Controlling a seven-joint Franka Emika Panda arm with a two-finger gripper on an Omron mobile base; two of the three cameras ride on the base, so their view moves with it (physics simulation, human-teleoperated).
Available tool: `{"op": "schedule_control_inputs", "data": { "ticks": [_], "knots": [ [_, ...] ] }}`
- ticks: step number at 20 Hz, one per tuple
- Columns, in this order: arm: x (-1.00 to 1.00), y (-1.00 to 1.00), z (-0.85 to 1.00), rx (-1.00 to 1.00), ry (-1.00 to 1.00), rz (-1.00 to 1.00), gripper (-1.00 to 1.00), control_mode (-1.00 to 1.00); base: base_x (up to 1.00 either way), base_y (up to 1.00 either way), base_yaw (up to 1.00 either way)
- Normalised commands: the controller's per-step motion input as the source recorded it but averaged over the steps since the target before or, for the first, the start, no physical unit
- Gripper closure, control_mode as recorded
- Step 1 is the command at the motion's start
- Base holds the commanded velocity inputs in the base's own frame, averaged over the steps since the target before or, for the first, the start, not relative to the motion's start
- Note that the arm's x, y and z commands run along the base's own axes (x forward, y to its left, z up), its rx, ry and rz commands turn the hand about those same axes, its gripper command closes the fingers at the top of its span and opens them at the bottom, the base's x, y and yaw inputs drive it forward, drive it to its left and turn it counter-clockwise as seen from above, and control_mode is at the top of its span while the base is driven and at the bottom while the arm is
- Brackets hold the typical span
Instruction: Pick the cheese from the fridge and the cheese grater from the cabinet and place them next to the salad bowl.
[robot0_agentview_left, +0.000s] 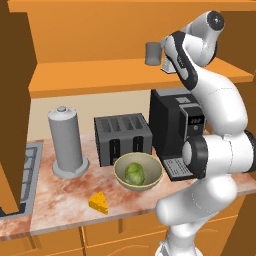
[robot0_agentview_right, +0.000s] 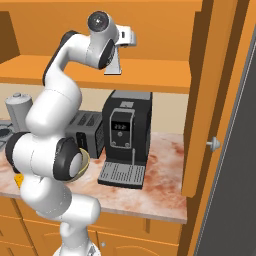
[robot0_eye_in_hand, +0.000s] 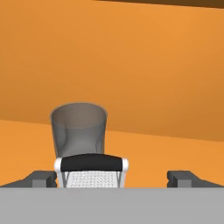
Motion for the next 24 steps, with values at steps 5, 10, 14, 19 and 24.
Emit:
{"op": "schedule_control_inputs", "data": {
  "ticks": [5,10,14,19,24],
  "knots": [
    [0.07,0.00,-0.03,0.00,0.00,0.00,-1.00,-1.00,0.00,0.00,0.00],
    [0.14,0.00,-0.03,0.00,0.00,0.00,-1.00,-1.00,0.00,0.00,0.00],
    [0.12,0.00,0.00,0.00,0.00,0.00,-1.00,-1.00,0.00,0.00,0.00],
    [0.03,0.00,0.00,0.00,0.00,0.00,1.00,-1.00,0.00,0.00,0.00],
    [0.00,0.00,0.00,0.00,0.00,0.00,1.00,-1.00,0.00,0.00,0.00]
  ]
}}
